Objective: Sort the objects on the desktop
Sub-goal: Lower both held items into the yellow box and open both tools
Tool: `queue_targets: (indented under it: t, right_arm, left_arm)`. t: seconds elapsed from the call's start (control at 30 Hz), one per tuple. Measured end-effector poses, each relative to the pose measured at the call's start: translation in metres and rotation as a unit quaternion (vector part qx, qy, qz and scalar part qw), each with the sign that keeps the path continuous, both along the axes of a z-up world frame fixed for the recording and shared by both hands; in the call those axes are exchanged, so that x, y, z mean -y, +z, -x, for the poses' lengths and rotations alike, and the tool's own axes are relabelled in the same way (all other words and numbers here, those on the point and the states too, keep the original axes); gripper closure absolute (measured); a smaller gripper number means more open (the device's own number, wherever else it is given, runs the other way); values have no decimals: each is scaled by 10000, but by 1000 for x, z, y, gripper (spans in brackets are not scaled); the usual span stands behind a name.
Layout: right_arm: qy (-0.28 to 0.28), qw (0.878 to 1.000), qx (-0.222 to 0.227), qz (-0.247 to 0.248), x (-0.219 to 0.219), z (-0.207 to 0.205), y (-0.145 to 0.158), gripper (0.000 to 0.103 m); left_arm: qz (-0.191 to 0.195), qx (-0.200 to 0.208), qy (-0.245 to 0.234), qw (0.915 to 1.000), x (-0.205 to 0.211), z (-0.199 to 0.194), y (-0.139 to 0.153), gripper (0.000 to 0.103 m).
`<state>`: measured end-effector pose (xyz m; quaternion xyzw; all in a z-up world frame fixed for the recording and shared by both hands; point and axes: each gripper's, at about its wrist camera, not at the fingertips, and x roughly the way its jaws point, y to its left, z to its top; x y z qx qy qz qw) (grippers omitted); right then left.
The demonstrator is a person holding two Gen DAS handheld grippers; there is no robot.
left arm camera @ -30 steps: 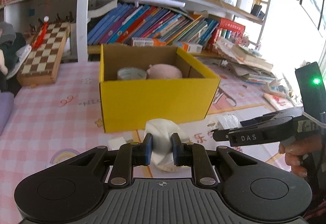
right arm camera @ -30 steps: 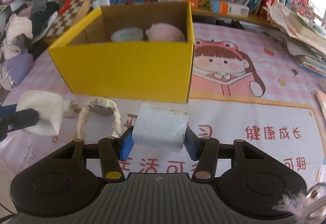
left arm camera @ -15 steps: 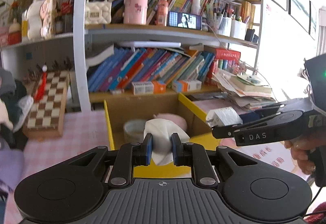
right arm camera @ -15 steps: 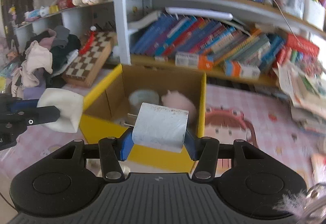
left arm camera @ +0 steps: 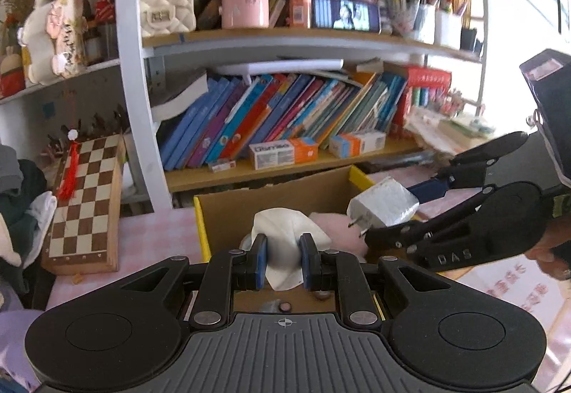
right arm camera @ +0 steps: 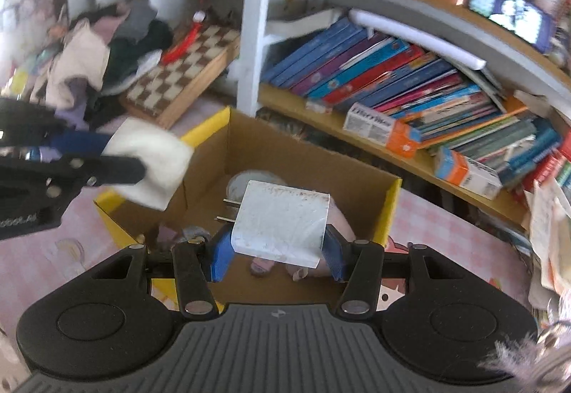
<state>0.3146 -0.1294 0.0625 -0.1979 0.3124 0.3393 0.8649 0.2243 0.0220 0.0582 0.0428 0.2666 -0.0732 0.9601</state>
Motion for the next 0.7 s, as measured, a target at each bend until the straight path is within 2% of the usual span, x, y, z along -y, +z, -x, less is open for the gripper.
queue_targets:
  t: [0.43,0.7]
  right_arm:
    - [896,9901,-528,946,-36,-50,-44,53]
    - [1469,9740,-782,1538,-57,-65,-67,53]
  left_arm:
    - [-599,-922,-256,9936,14,-69,-33,85]
    - [-832,-1565,-285,9838,17,-107,-54,85]
